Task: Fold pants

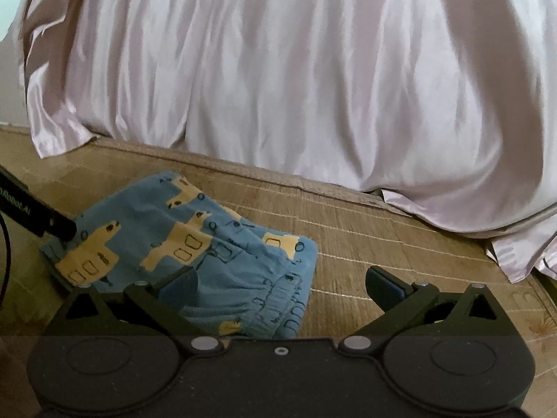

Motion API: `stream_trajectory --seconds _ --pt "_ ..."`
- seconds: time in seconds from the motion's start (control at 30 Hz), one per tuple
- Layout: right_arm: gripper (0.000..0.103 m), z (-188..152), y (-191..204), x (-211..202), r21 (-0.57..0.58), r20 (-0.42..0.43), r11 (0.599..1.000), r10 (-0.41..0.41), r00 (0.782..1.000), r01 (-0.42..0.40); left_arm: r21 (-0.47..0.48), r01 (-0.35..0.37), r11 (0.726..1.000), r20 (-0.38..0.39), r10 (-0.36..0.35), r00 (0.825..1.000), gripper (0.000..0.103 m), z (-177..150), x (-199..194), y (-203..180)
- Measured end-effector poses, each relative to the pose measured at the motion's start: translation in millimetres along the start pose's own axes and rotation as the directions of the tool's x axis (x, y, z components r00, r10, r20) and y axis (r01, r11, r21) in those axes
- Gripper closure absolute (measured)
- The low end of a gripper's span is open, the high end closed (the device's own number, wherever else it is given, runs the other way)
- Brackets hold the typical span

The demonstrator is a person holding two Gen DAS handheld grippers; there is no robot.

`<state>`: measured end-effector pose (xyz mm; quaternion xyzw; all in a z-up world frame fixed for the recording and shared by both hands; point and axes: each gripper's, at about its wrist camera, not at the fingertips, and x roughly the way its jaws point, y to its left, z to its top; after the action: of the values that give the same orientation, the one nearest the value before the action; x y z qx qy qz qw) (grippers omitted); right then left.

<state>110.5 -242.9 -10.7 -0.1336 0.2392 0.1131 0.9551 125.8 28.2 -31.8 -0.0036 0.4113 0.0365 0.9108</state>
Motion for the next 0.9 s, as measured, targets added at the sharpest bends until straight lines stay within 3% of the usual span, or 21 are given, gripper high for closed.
stream_trajectory --seconds 0.23,0.37,0.43,0.53,0.63,0.73,0.9 --pt "0.001 8.4 -4.7 -0.4 0.019 0.021 0.999 0.036 0.999 -0.036 0.001 0.043 0.999 0.027 -0.043 0.999 0.000 2.2 -0.8 2.7" --pt "0.001 27.7 -14.5 4.2 0.008 0.048 1.000 0.013 0.999 -0.014 0.010 0.042 0.999 0.049 -0.042 0.998 0.000 10.4 0.0 7.6" --pt "0.001 37.6 -23.5 10.0 0.059 0.038 0.998 0.020 0.999 -0.023 -0.008 0.060 0.998 0.056 -0.059 0.997 0.000 13.4 0.0 12.3" --pt "0.001 49.7 -38.8 23.7 0.153 0.006 0.983 0.102 0.995 -0.102 -0.021 0.104 0.994 0.060 -0.103 0.993 0.000 14.2 -1.1 17.5" --pt "0.001 65.3 -51.6 42.4 0.182 -0.049 0.961 0.219 0.975 -0.207 -0.011 0.157 0.988 0.066 -0.156 0.986 0.000 11.8 -1.8 18.7" --pt "0.001 79.7 -58.5 64.2 0.186 -0.152 0.941 0.313 0.938 -0.283 0.011 0.187 0.982 0.066 -0.188 0.980 0.000 7.1 0.0 14.7" --pt "0.001 84.5 -59.9 101.7 0.226 -0.315 0.941 0.314 0.896 -0.250 0.062 0.202 0.978 0.046 -0.205 0.978 0.000 1.2 5.0 2.5"
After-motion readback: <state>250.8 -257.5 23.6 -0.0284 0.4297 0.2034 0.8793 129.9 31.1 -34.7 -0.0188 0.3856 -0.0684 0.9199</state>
